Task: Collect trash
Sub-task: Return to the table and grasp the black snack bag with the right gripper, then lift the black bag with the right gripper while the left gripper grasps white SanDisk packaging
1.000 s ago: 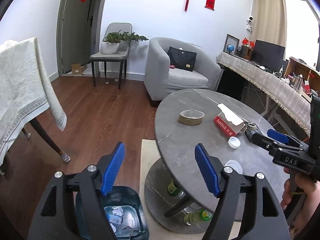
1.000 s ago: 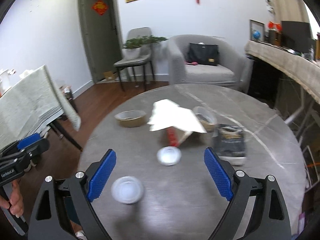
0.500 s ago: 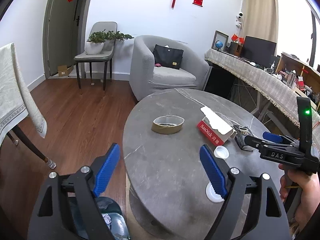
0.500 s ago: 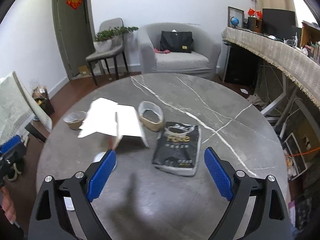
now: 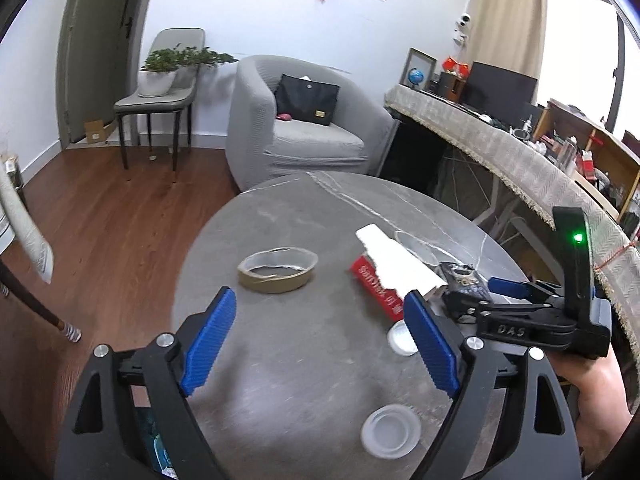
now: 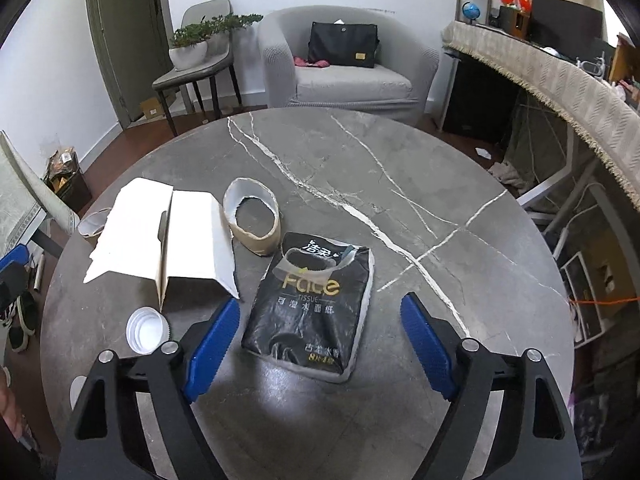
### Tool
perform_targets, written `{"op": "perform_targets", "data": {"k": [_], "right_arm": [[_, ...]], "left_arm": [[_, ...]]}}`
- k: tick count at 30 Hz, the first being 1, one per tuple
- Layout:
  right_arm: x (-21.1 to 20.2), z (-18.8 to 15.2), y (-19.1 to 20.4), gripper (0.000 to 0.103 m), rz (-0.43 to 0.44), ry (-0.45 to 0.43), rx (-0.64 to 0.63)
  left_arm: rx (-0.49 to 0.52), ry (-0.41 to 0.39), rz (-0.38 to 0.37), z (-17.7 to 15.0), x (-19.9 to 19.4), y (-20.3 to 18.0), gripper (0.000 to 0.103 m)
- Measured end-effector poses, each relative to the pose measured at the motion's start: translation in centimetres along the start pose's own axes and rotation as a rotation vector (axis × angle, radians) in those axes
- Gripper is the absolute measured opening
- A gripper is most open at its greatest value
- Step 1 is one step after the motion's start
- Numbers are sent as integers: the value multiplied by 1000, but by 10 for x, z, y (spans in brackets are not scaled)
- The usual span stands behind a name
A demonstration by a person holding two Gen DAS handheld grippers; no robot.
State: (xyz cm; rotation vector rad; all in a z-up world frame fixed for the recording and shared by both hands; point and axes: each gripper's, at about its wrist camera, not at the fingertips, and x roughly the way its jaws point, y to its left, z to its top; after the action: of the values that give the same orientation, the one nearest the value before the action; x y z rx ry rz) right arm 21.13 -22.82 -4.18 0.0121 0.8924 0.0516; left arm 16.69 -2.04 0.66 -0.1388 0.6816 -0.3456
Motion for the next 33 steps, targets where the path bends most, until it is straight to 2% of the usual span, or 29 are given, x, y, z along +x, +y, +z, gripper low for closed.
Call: {"op": "perform_targets", "data": {"k": [10,16,20,25,30,33], "right_arm": [[10,6,-8,67,36,42,-35],[8,7,-19,59,63,32,-42],[-3,9,-33,59,83,-9,-18],[-10,9,-47,59,91,-30,5],[-13,8,-54,59,93,-34,16],[-14,8,-55,59,94,-35,15]], "left_arm": [[-16,42,-82,12,33,-31,88],[-23,69,-79,10,54,-48,85],[-89,78,-103,12,63,-43,75],[-216,104,-177,12,73,-32,61],[-269,97,-240,13,72,-31,45],[-280,103,-258,14,71,-33,30]]}}
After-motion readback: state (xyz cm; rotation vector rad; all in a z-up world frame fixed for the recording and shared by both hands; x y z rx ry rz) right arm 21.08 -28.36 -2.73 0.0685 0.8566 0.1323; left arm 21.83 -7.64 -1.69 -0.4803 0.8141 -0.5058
